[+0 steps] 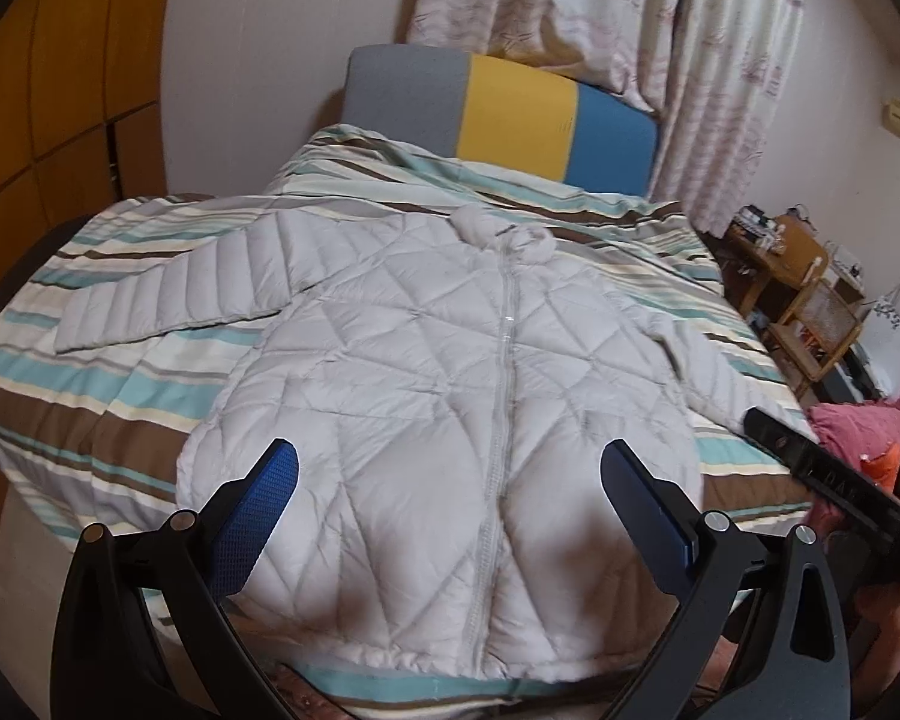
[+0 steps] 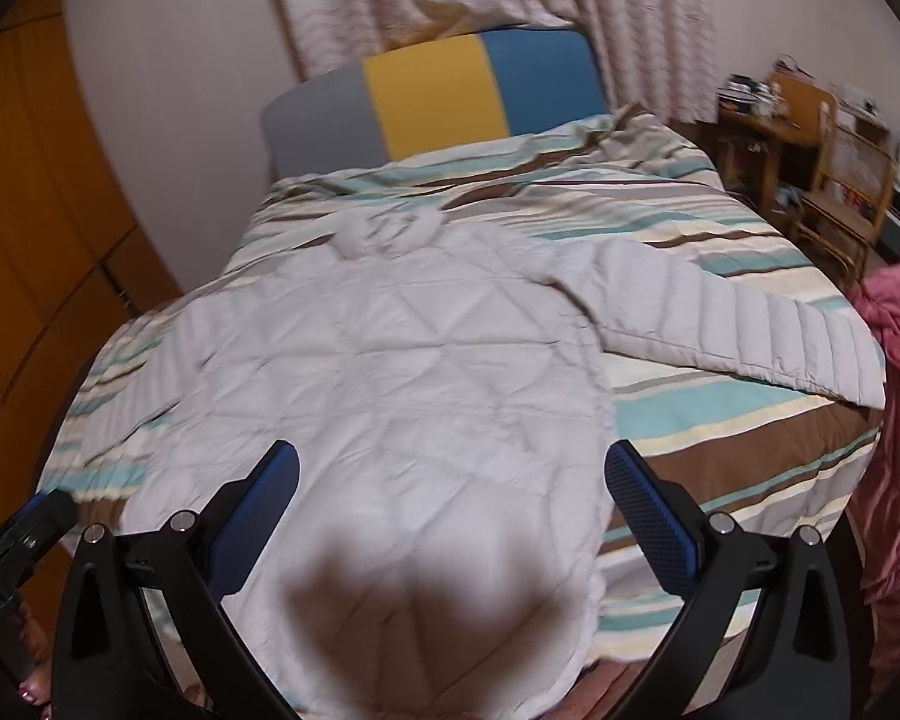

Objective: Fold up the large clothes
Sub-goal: 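Grasp the white jacket's sleeve cuff with the right tool and lift it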

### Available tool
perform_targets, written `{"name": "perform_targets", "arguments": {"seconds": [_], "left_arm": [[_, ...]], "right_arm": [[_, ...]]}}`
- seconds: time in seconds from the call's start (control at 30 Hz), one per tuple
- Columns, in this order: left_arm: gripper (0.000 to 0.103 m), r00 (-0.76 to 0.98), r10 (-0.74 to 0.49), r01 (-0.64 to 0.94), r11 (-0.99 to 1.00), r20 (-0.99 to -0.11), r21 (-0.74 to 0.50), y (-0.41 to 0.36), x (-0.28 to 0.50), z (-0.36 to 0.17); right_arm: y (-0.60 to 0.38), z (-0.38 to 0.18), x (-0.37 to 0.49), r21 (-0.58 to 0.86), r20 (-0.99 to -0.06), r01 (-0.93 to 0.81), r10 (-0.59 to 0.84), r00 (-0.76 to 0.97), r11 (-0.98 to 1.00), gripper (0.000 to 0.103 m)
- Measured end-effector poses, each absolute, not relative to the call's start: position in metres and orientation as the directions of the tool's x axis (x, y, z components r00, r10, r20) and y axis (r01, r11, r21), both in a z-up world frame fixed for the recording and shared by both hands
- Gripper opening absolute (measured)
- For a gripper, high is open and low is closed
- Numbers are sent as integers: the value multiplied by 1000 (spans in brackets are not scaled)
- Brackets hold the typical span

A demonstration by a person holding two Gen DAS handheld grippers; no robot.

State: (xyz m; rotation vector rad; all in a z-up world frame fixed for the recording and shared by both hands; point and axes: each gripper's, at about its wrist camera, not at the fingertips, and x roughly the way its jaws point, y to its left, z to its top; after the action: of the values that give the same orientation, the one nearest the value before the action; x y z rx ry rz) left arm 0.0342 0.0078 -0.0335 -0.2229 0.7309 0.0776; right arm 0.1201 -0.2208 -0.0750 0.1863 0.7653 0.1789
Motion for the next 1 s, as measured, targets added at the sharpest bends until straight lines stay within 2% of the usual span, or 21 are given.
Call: {"name": "perform_targets", "arguments": {"seconds": [0.17, 0.27, 0.33, 0.53, 0.7, 0.8, 0.9, 1.0], "left_arm": [[100, 724, 74, -196, 975, -685, -103, 18, 60, -50], [100, 703, 117, -221, 973, -702, -59, 28, 81, -66], [100, 687, 138, -232, 972, -713, -36, 37, 96, -77], [100, 649, 180, -258, 966, -739, 9, 64, 148, -108], [100, 641, 247, -305, 951, -727, 55, 87, 188, -125], [100, 623, 299, -309, 943, -722, 124, 93, 210, -139], [100, 602, 333, -298, 937, -726, 183, 97, 228, -153], [100, 592, 331, -302, 937, -735, 178, 104, 238, -165]], "right_arm": [[-254, -101, 156, 234, -638, -40, 184, 748, 971, 101], [-275, -123, 177, 203, -669, 25, 119, 734, 979, 101], [-299, -139, 193, 158, -695, 119, 25, 718, 980, 101], [-391, -163, 224, 144, -727, 410, -185, 661, 901, 101], [-469, -179, 240, 165, -721, 581, -304, 623, 797, 101], [-497, -190, 257, 78, -732, 635, -389, 560, 768, 101], [-518, -206, 270, 36, -756, 677, -423, 500, 735, 99], [-533, -219, 274, 58, -774, 689, -404, 488, 722, 98]]}}
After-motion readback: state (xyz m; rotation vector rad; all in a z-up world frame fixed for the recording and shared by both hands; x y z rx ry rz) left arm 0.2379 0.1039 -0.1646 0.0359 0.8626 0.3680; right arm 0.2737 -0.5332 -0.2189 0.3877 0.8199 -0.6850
